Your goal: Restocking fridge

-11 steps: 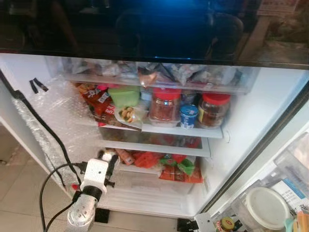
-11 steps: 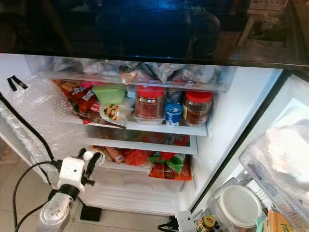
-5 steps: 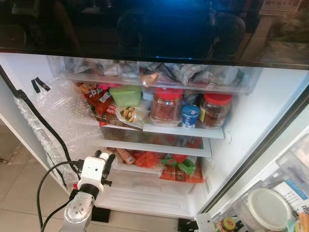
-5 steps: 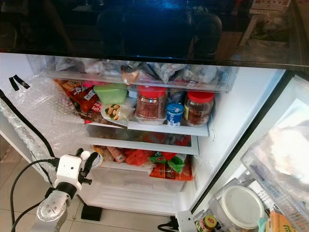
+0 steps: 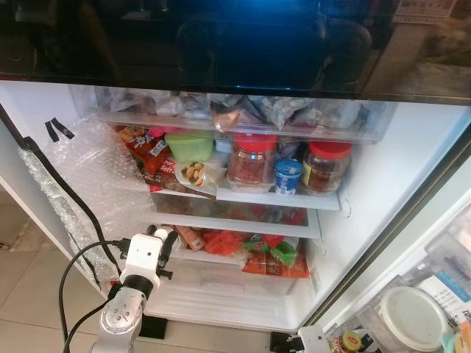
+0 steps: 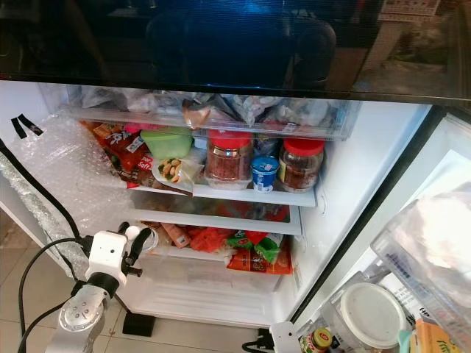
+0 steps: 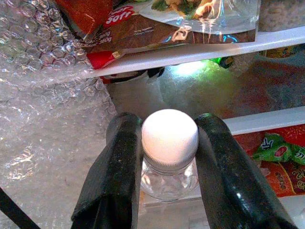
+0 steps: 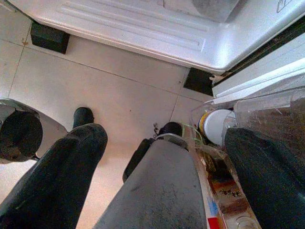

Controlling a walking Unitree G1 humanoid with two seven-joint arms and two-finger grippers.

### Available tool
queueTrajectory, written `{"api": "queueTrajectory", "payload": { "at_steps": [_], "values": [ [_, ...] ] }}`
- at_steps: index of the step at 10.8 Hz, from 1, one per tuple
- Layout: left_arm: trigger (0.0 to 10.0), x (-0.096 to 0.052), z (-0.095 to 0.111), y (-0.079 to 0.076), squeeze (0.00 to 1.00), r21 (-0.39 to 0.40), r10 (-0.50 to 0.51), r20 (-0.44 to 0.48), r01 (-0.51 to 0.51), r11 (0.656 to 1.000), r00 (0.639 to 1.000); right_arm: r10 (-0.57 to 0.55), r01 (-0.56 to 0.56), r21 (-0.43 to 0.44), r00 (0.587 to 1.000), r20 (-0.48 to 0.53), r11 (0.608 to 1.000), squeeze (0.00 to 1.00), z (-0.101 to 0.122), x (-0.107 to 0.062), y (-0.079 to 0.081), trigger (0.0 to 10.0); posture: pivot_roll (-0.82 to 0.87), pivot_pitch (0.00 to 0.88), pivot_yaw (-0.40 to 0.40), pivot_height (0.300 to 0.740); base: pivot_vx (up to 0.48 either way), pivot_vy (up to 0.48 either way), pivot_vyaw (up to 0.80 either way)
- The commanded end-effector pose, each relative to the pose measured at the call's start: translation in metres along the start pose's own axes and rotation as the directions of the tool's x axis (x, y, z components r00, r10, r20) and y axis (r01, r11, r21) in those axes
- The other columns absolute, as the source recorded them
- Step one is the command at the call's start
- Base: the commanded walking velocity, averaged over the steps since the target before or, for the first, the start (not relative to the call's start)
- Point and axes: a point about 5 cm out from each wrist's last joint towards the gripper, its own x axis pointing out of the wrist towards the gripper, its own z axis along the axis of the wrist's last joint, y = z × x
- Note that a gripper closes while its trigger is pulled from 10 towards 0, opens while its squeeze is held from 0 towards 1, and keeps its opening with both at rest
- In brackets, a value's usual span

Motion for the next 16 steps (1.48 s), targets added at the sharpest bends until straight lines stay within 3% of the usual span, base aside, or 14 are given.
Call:
{"api": "queueTrajectory", "payload": {
  "at_steps": [1, 6, 9, 16],
  "values": [
    [10.0, 0.003, 0.007, 0.002, 0.0, 0.001, 0.002, 0.028, -0.002, 1.0, 1.0, -0.066, 0.066, 0.005, 0.998, -0.01, 0.998, 0.0, -0.002, -0.004, -0.017, 10.0, 0.06, 0.0, -0.044, 0.731, 0.0, 0.0, 0.0],
    [10.0, 0.005, 0.01, 0.002, 0.0, 0.017, -0.004, 0.043, 0.003, 1.0, 0.999, -0.074, 0.074, 0.002, 0.997, -0.012, 0.997, 0.0, -0.003, -0.004, -0.017, 10.0, 0.05, 0.0, -0.042, 0.713, 0.0, 0.0, 0.0],
    [10.0, 0.006, 0.011, 0.0, 0.0, 0.018, -0.01, 0.043, 0.009, 1.0, 0.999, -0.062, 0.062, 0.013, 0.998, -0.009, 0.998, 0.0, -0.004, -0.004, -0.016, 10.0, 0.05, 0.0, -0.04, 0.663, 0.0, 0.0, 0.0],
    [10.0, 0.01, 0.016, 0.0, 0.0, 0.006, -0.006, 0.064, 0.005, 1.0, 0.998, -0.054, 0.054, 0.02, 0.999, 0.0, 0.998, 0.0, -0.004, -0.004, -0.015, 10.0, 0.05, 0.0, -0.043, 0.663, 0.0, 0.0, 0.0]
  ]
}}
